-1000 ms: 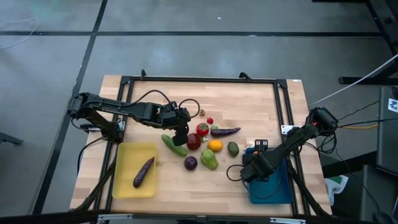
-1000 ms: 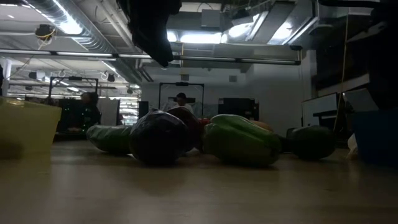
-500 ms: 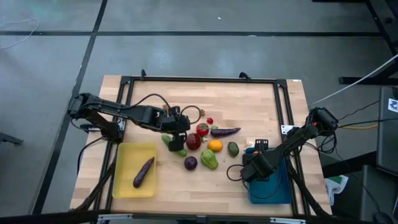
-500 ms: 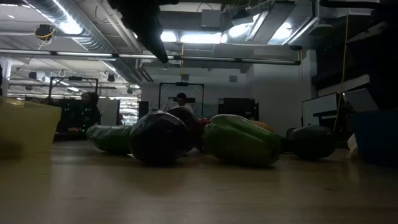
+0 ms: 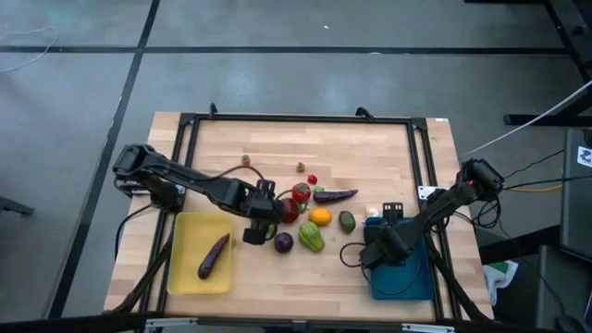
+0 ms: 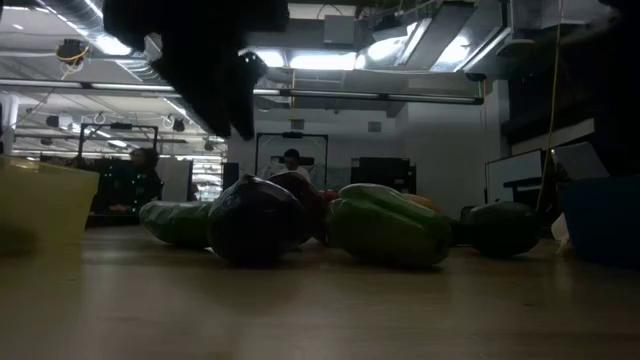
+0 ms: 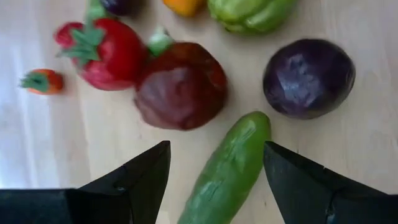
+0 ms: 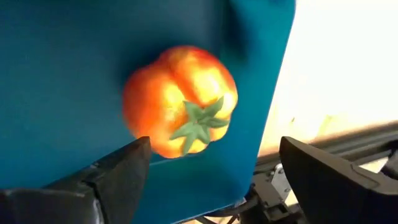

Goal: Sort produce into baskets
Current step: Put the cucumber into the yellow bin

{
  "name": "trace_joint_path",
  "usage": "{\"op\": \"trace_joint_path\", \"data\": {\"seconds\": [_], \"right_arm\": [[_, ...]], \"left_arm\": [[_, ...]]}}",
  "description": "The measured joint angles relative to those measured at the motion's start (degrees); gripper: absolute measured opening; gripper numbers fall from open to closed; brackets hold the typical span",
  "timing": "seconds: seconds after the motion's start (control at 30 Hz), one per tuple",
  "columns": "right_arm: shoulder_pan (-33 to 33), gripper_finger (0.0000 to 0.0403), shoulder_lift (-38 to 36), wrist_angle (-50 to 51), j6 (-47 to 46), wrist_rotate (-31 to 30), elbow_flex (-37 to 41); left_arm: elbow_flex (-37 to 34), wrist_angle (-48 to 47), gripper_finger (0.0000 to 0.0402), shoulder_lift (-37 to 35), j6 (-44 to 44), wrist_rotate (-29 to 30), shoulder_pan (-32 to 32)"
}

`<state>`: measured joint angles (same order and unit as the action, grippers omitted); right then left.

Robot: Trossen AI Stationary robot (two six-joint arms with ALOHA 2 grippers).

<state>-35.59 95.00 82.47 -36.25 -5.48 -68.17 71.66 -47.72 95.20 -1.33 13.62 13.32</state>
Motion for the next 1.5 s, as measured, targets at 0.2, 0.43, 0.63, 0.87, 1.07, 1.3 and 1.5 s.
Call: {"op": "trace_joint_path", "data": {"seconds": [0.2, 0.43, 0.63, 0.87, 1.07, 1.3, 1.5], "right_arm": [[0.0, 0.0351, -2.2, 0.0, 2.0, -0.5, -2.8], [0.0, 0.0351, -7.0, -0.2, 2.1, -2.6, -4.3], [0.0, 0.0351, -12.5, -1.4, 2.1, -9.0, -4.3], [0.1, 0.0351, -18.5, -8.5, 5.4, -17.3, -4.3], [2.7, 0.0351, -22.1, -13.0, 11.3, -21.6, -4.3], [10.5, 0.0351, -23.1, -13.9, 19.6, -21.3, -4.3], [18.0, 0.0351, -23.1, -17.5, 28.3, -16.9, -4.3]], "left_arm": [[0.0, -1.0, 0.0253, 4.5, 1.7, -0.9, 0.3], [0.0, -1.3, 0.0253, 8.7, 2.1, -5.0, 0.3], [0.0, -0.9, 0.0253, 11.1, 3.3, -5.1, 0.3], [0.0, -0.7, 0.0253, 13.5, 3.3, -5.0, 0.0], [0.0, -1.1, 0.0232, 14.0, 2.9, -5.0, 0.0], [0.0, -1.5, 0.0165, 13.8, 2.2, -5.0, 0.0], [1.1, -4.4, 0.0176, 10.8, 0.7, -4.1, 0.0]]}}
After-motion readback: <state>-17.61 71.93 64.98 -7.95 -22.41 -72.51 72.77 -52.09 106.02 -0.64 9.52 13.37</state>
